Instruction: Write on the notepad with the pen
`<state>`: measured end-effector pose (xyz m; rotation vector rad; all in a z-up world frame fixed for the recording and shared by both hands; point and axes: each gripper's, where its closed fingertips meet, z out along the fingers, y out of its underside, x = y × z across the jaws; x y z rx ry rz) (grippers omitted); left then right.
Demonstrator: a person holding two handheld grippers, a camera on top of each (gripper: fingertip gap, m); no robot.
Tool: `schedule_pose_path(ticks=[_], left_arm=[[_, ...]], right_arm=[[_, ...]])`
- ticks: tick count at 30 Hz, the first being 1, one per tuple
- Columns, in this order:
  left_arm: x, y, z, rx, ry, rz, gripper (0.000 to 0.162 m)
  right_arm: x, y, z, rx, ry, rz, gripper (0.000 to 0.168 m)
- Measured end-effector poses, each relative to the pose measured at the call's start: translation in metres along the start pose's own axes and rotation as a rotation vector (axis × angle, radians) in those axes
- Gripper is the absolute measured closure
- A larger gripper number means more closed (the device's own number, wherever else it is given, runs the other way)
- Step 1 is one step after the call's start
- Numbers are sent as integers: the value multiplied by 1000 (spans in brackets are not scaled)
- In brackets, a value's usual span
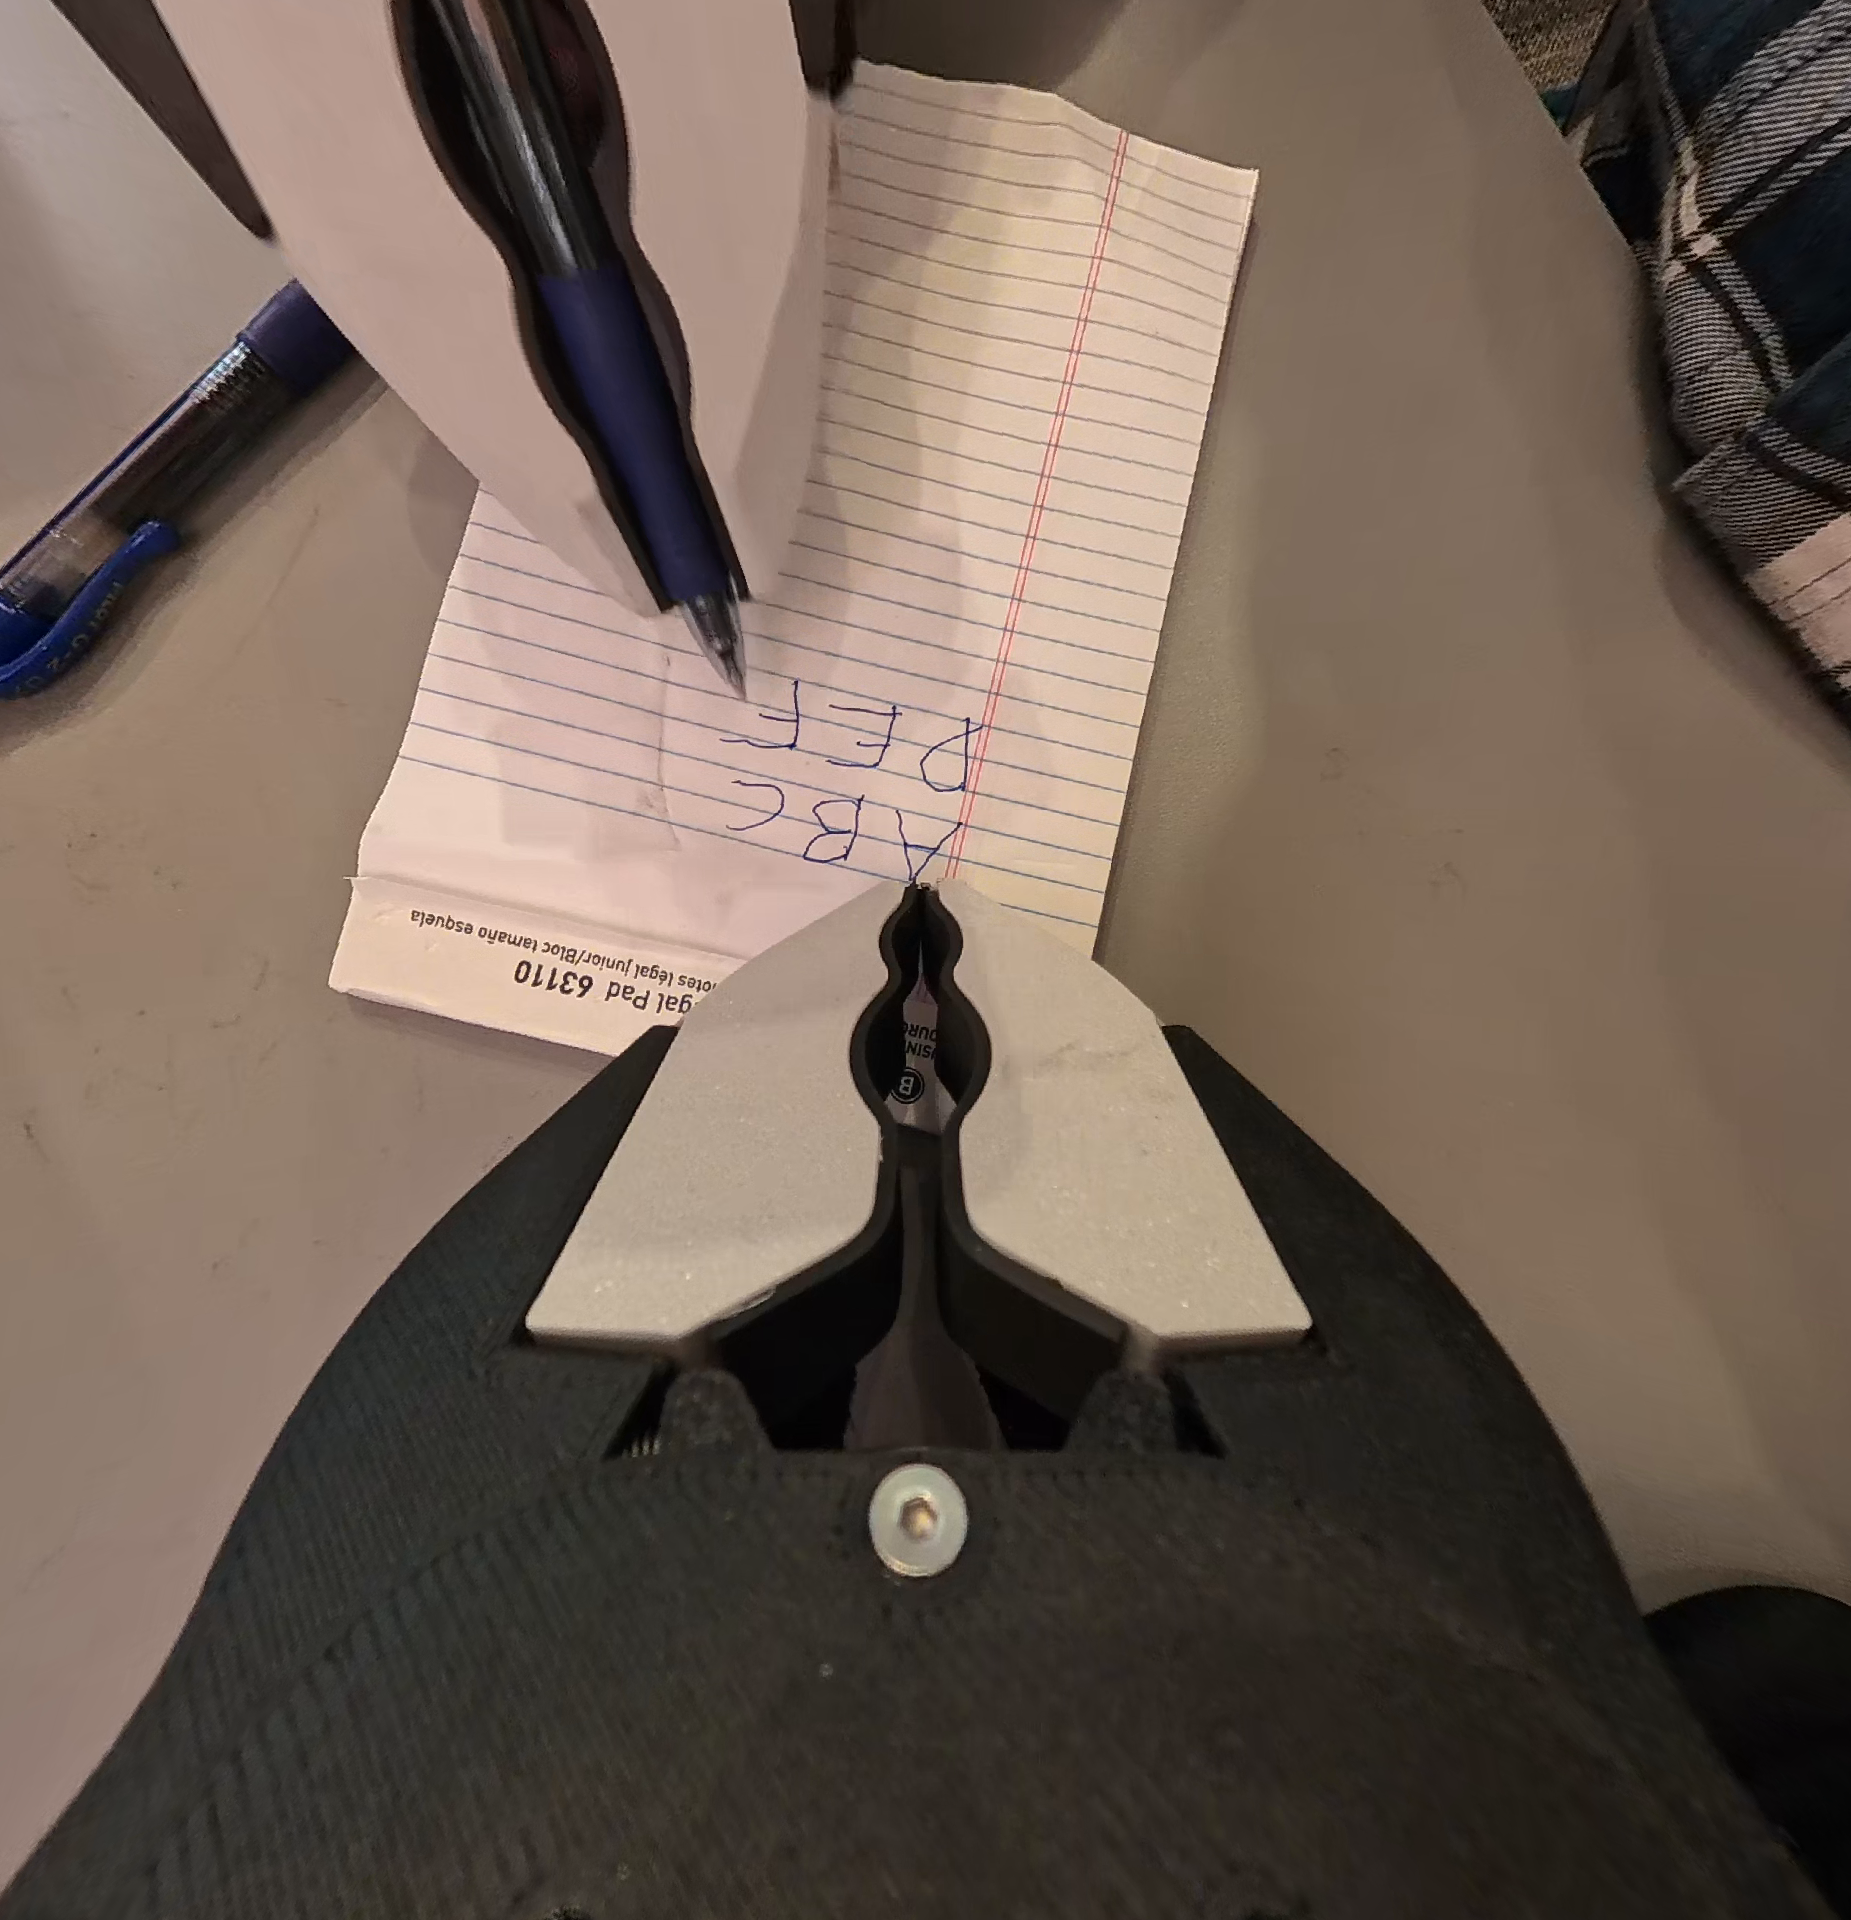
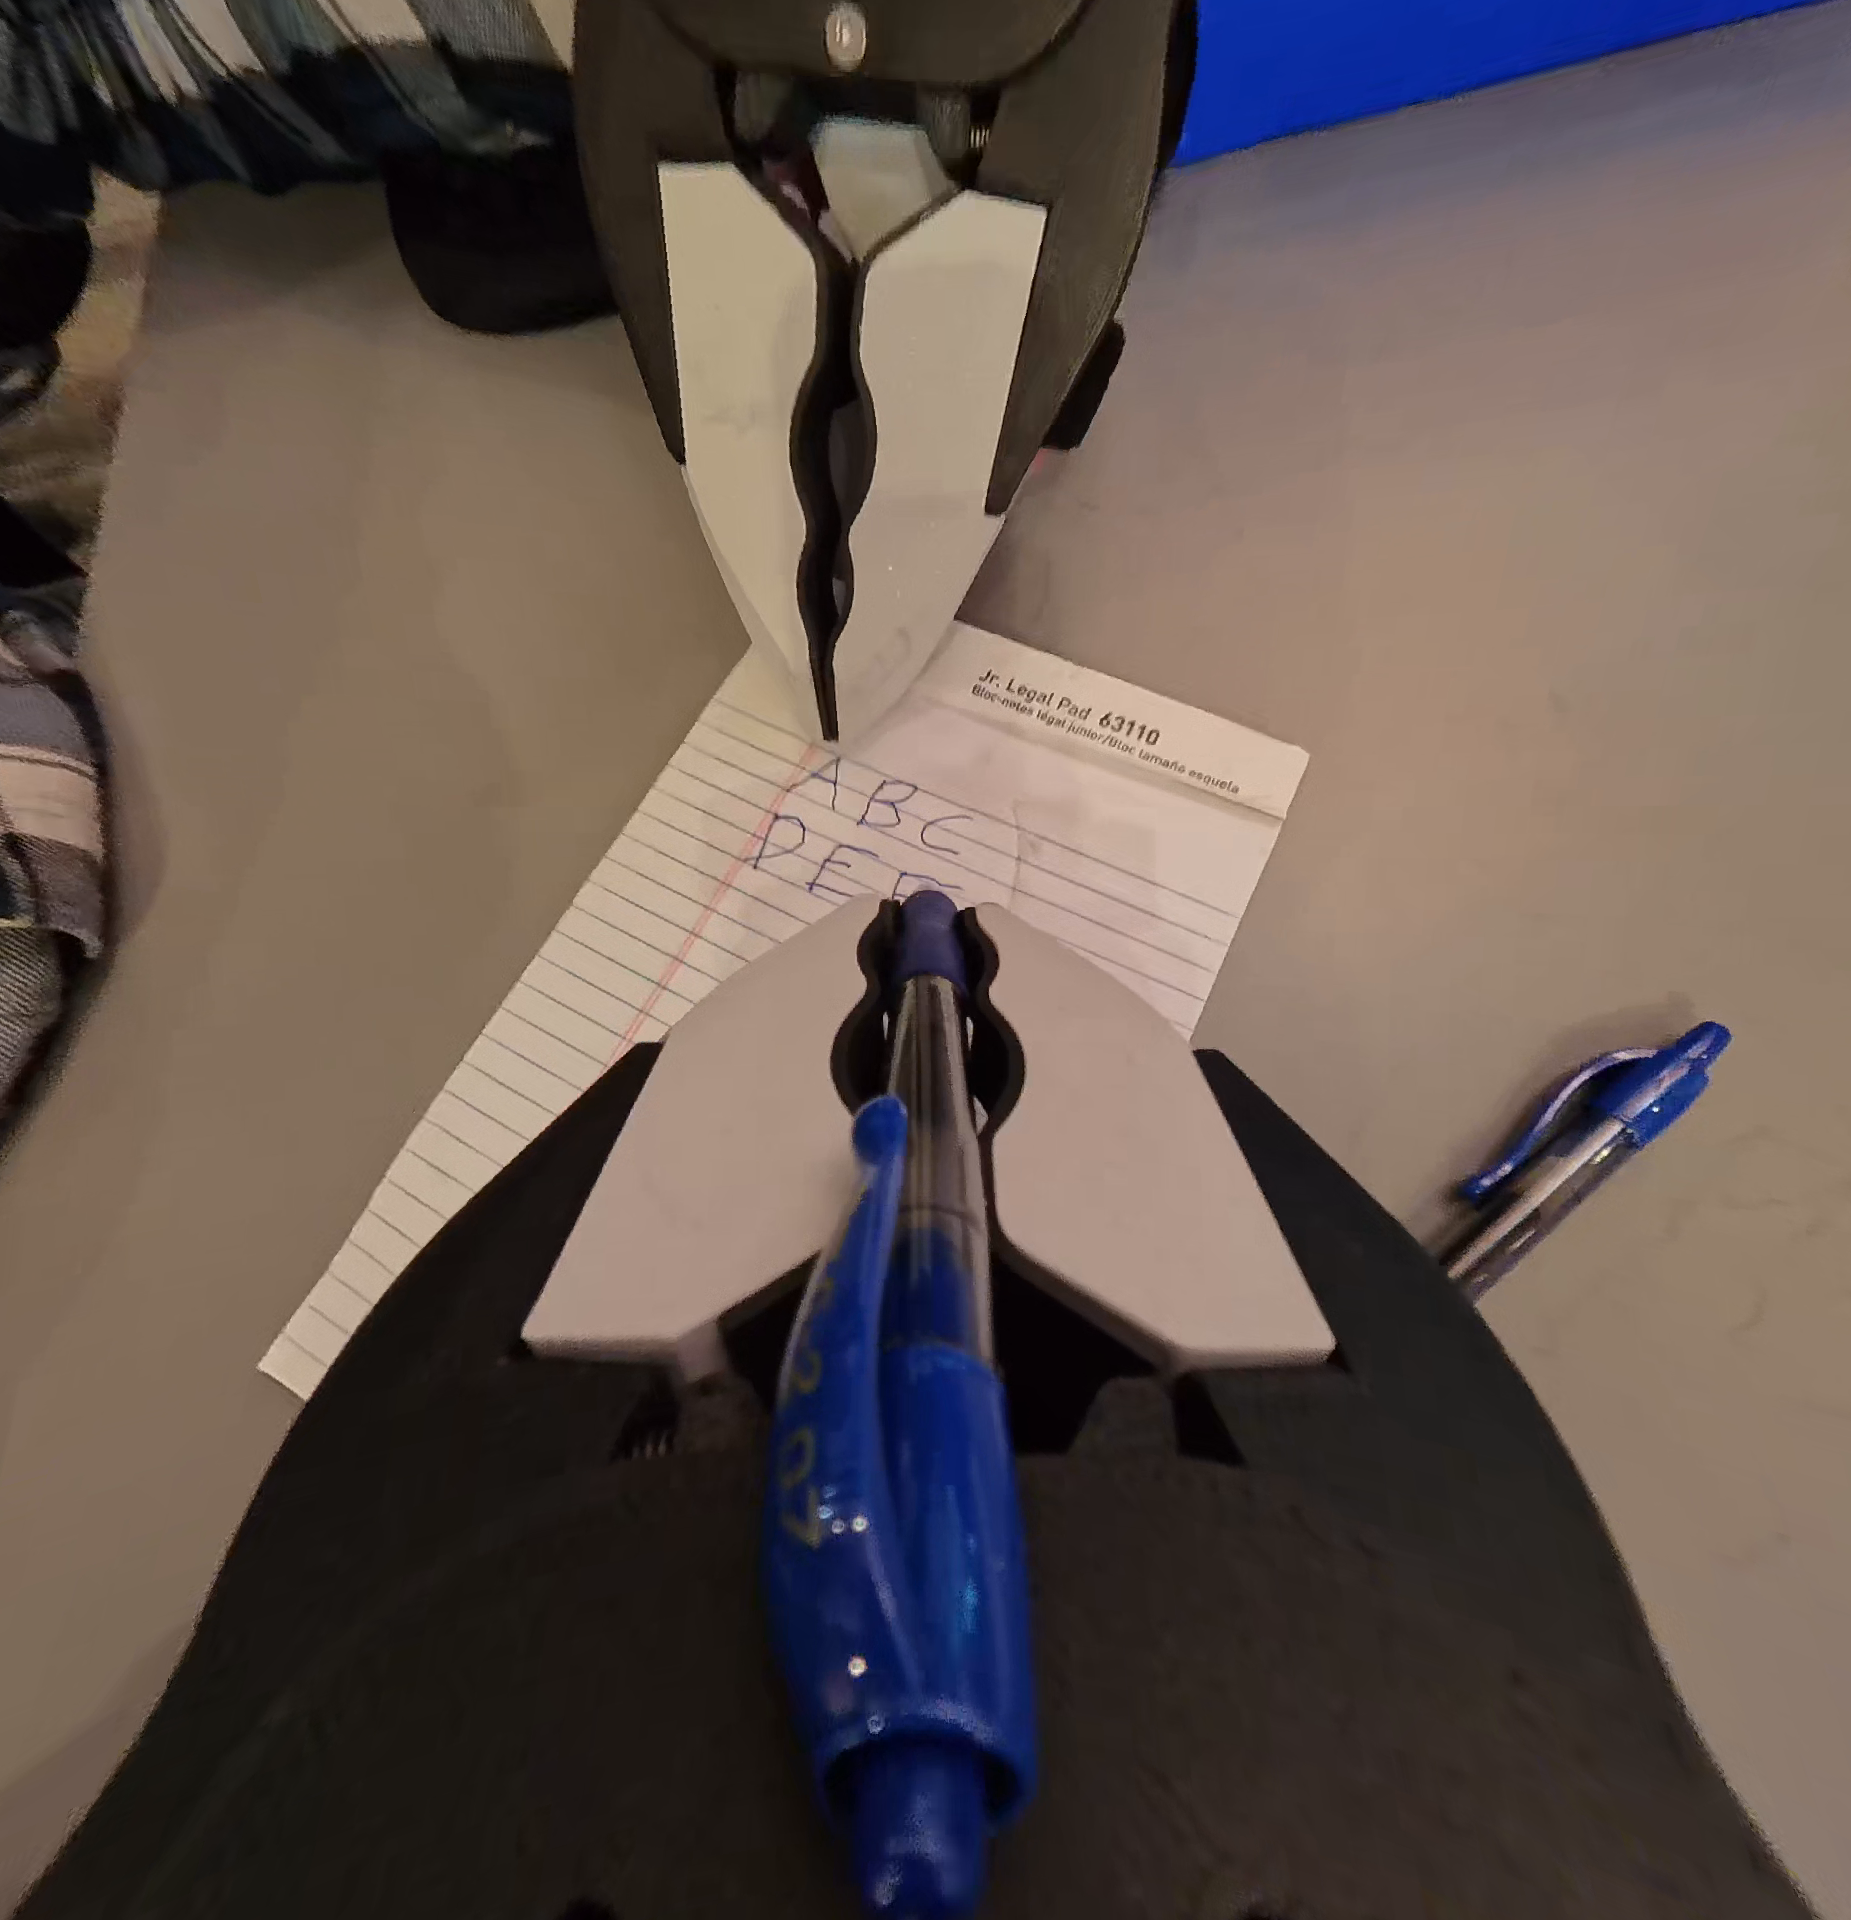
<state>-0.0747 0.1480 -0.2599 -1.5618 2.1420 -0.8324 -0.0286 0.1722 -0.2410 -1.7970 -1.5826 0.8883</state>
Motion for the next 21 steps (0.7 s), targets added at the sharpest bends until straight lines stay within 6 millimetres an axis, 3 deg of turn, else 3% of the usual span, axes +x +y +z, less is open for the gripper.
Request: schedule_pose_path(ticks=[6,12,21], left_arm=[[0,0,0,-6,-3,9,161],[-4,0,-6,-33,-42,-10,150],[-12,-23,-36,28,-273,-69,126]], right_arm=[[7,-8,-11,51,18,8,158],[13,-18,-35,94,80,-1,158],[-18,-24,-54,133,97,-10,157]])
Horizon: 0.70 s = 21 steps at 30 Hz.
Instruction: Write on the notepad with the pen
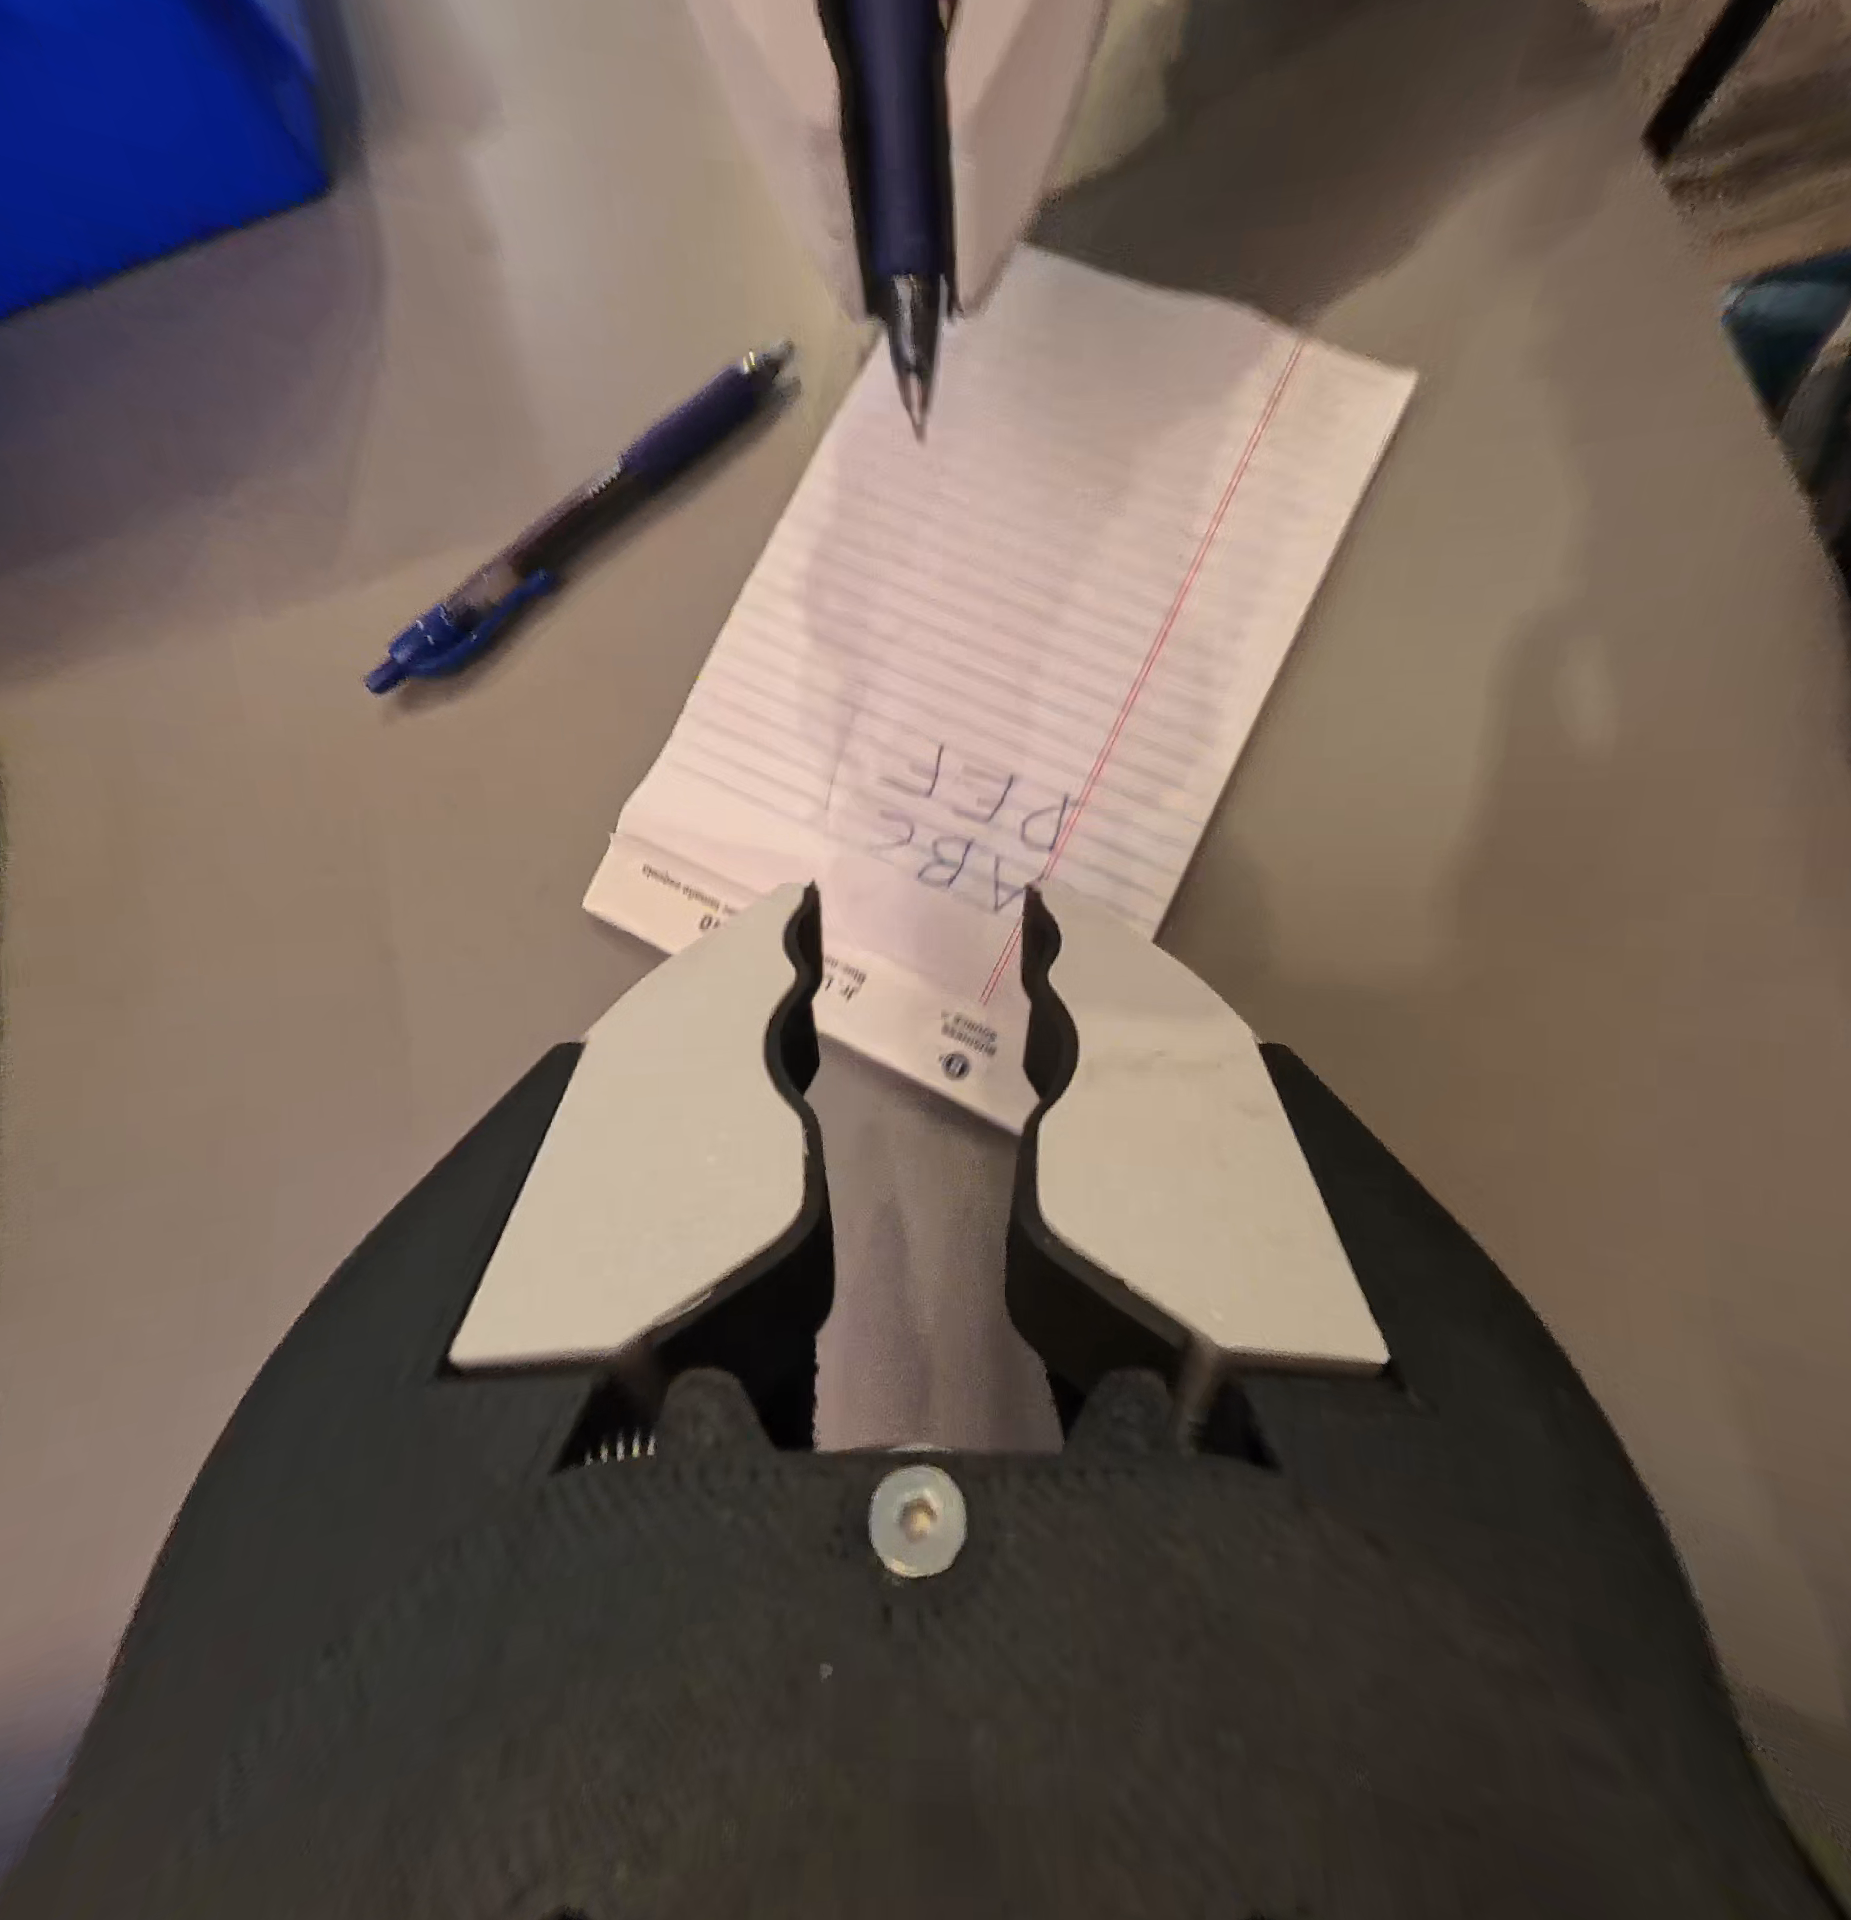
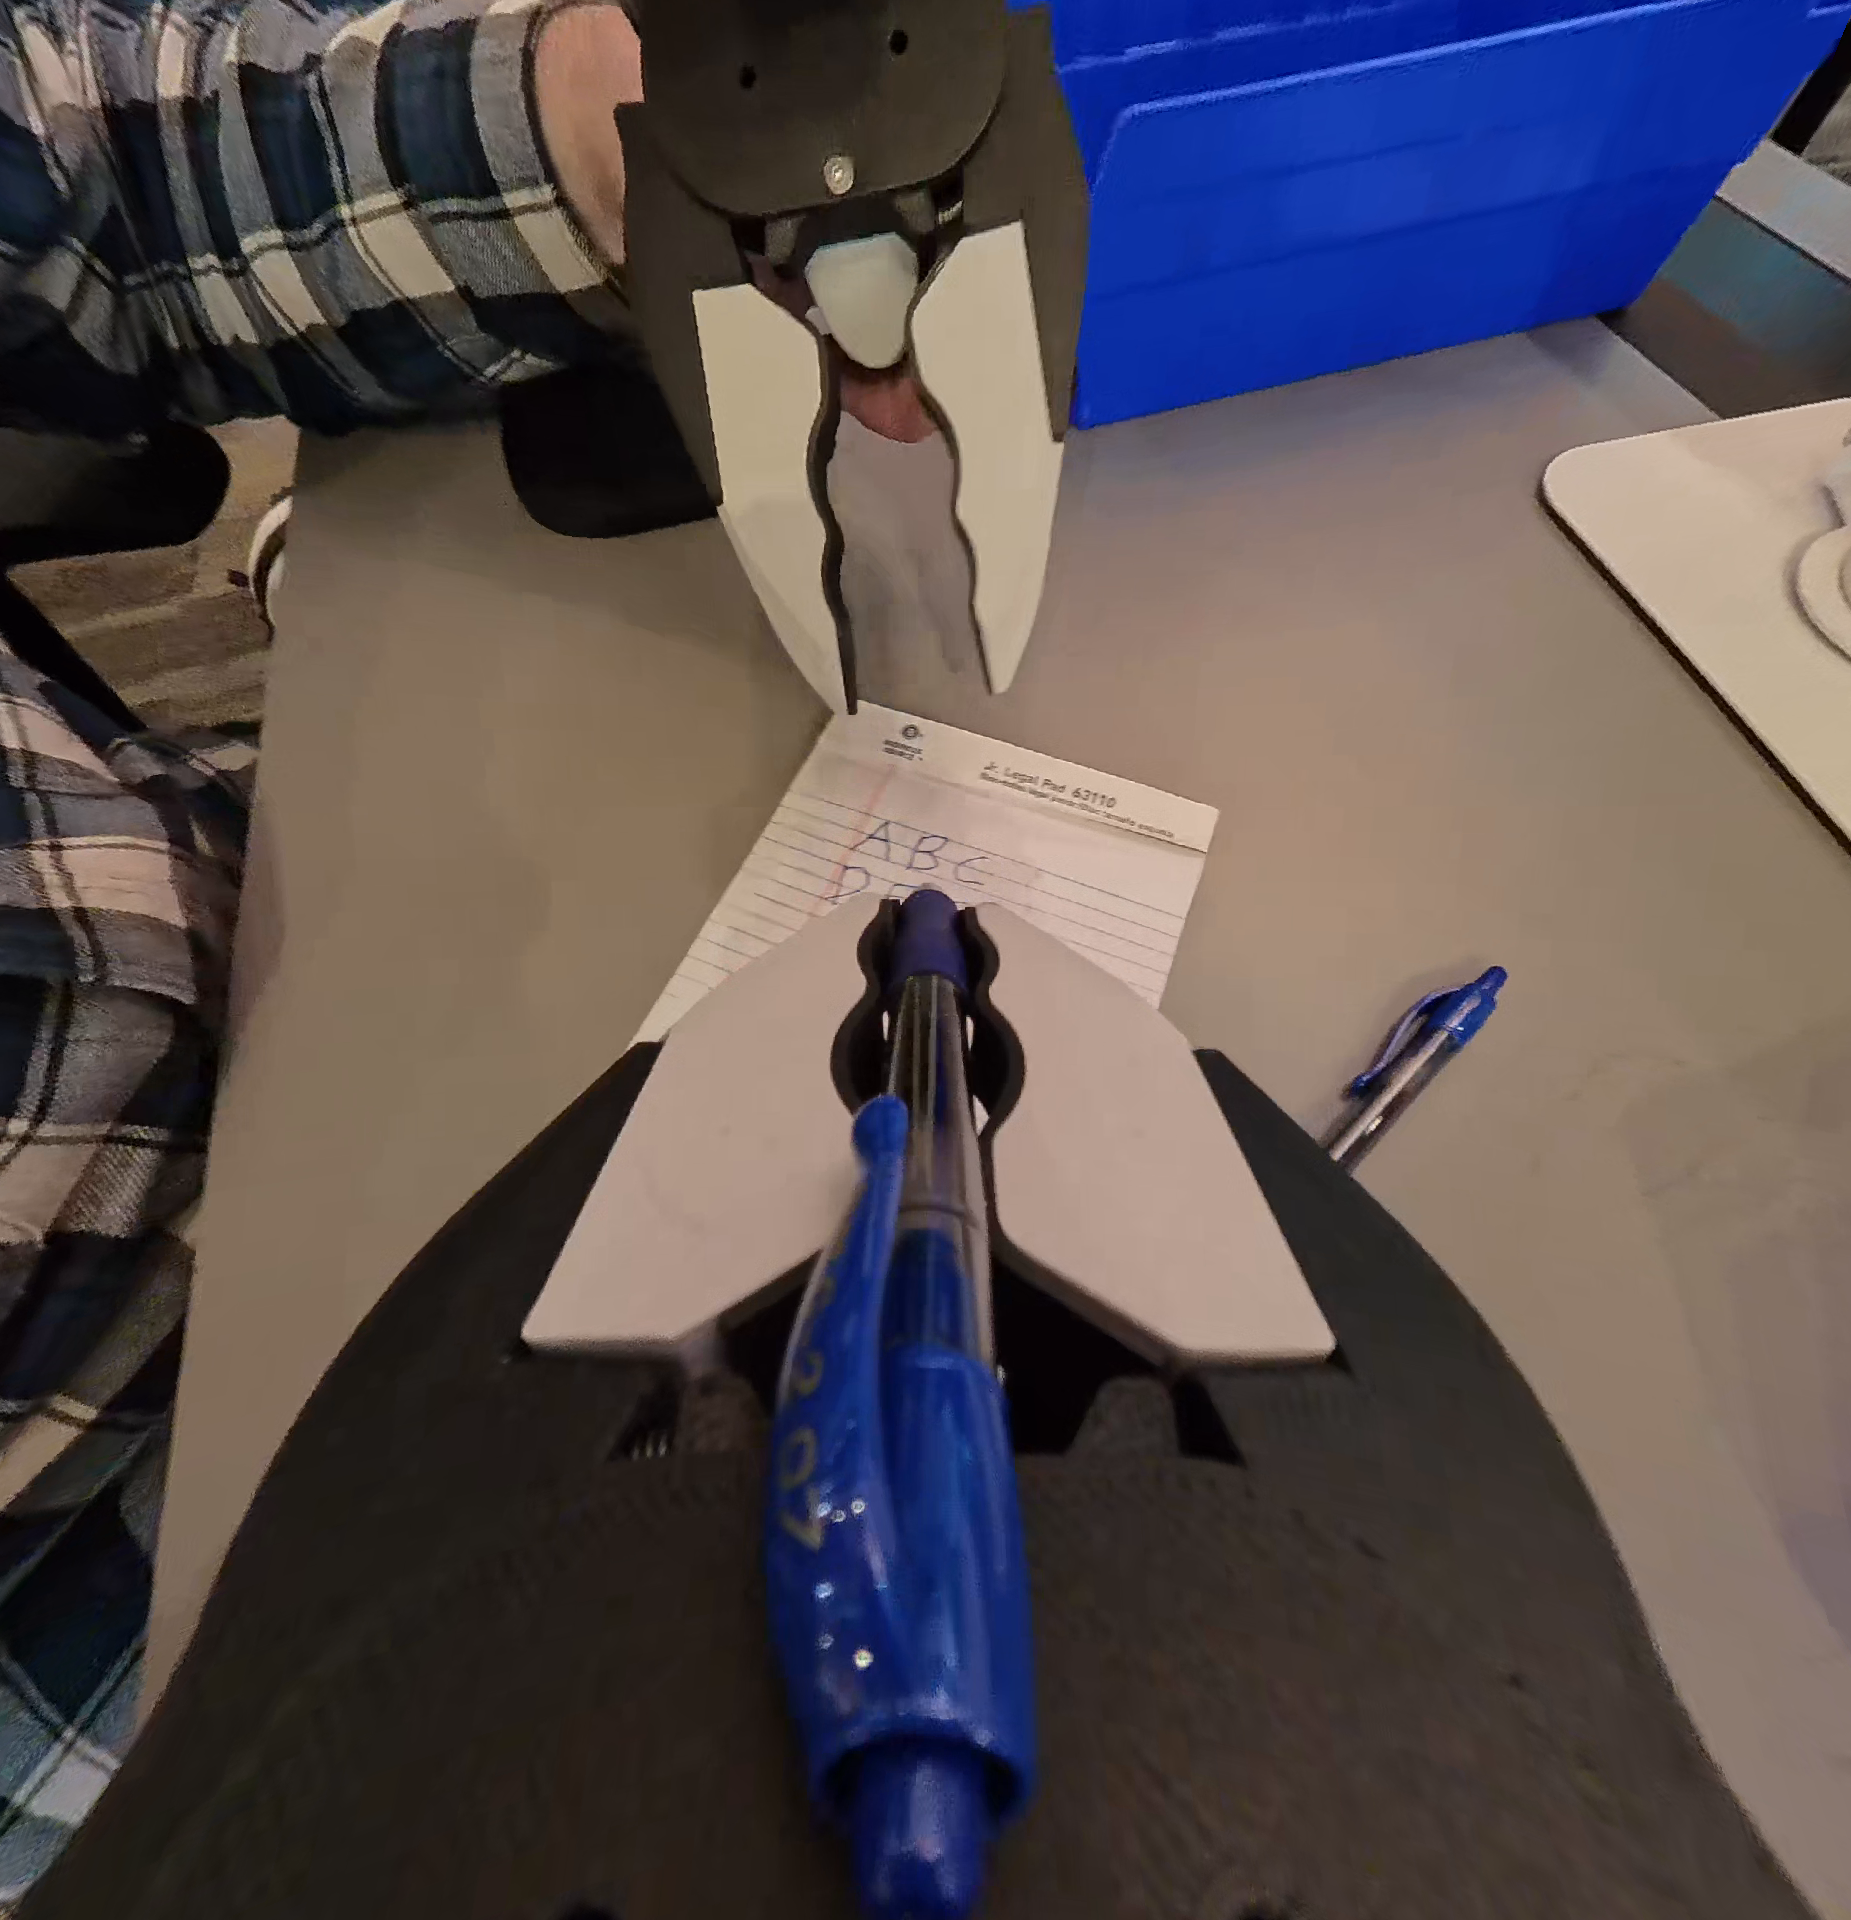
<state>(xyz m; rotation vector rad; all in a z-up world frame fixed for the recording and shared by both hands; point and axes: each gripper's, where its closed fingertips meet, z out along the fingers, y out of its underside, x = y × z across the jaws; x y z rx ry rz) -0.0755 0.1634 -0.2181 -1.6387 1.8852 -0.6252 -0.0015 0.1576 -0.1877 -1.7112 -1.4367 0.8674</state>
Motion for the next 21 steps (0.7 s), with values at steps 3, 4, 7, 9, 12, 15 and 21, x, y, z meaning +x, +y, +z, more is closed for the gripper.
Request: schedule_pose_path(ticks=[3,4,7,9,12,15,21], left_arm=[[7,-23,-6,93,-47,-21,121],[8,-31,-7,118,-71,-18,118],[11,-56,-7,184,-188,21,110],[12,-69,-3,183,-293,85,106],[16,-89,1,190,-448,226,106],[16,-108,-4,252,-600,304,119],[15,-116,-4,254,-773,434,143]], right_arm=[[-10,2,-2,-24,5,-10,157],[-13,1,-3,-23,-3,1,158],[-22,-8,-6,29,-41,74,157],[-28,-17,-8,87,-95,165,157],[-30,-29,-13,199,-188,324,157],[-31,-36,-19,301,-298,473,157],[-37,-42,-26,421,-441,613,158]])
